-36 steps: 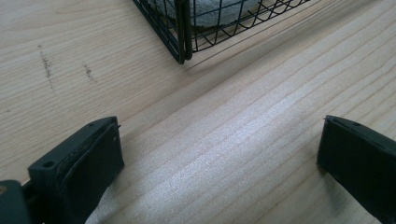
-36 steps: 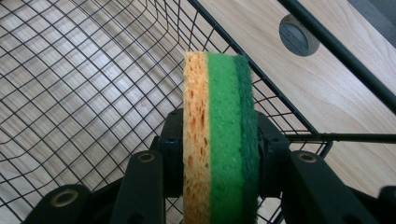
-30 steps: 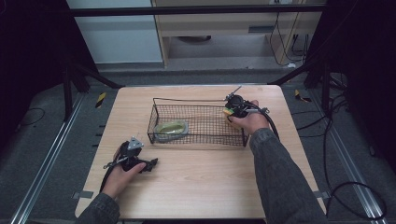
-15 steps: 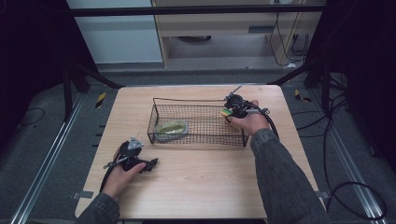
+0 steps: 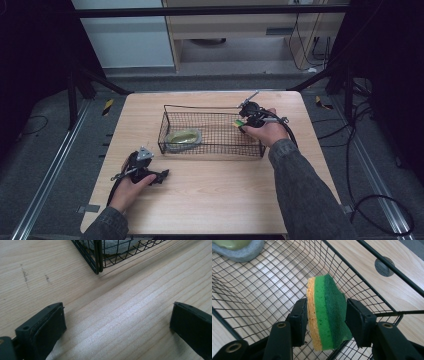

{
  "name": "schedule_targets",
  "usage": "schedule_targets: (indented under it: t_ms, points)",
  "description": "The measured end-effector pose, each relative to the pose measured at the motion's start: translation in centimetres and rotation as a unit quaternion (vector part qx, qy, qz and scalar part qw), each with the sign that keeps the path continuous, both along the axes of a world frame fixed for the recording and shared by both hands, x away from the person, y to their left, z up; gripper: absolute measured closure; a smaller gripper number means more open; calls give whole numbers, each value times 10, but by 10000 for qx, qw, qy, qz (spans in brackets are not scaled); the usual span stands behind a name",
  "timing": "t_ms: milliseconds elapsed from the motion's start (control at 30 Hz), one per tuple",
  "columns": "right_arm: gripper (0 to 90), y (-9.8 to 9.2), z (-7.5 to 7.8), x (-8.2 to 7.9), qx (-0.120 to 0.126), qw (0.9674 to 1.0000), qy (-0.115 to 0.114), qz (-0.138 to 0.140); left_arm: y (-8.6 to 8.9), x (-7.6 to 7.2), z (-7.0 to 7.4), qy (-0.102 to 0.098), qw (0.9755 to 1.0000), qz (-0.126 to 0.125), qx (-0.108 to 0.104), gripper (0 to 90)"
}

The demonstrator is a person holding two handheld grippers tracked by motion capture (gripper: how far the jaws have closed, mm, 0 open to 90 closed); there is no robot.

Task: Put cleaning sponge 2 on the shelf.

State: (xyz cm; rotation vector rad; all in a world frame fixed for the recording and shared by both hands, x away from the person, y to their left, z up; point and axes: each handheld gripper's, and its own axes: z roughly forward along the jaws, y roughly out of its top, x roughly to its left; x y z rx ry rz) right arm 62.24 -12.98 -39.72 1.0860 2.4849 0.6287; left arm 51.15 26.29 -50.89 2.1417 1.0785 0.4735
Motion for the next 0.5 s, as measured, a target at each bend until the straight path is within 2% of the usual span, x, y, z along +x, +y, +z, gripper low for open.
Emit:
schedule_targets:
  t_ms: [233,367,500]
  points:
    - [501,5,0,-4,105,9999,30,117,0,0,0,1,10000,2,-3,0]
    - [489,5,0,-6,53,9999,28,128,0,0,0,0,10000,2,-1,0]
    - [466,2,1,-10,182,9998,-25,127,0,0,0,-2,10000,-23,37,0]
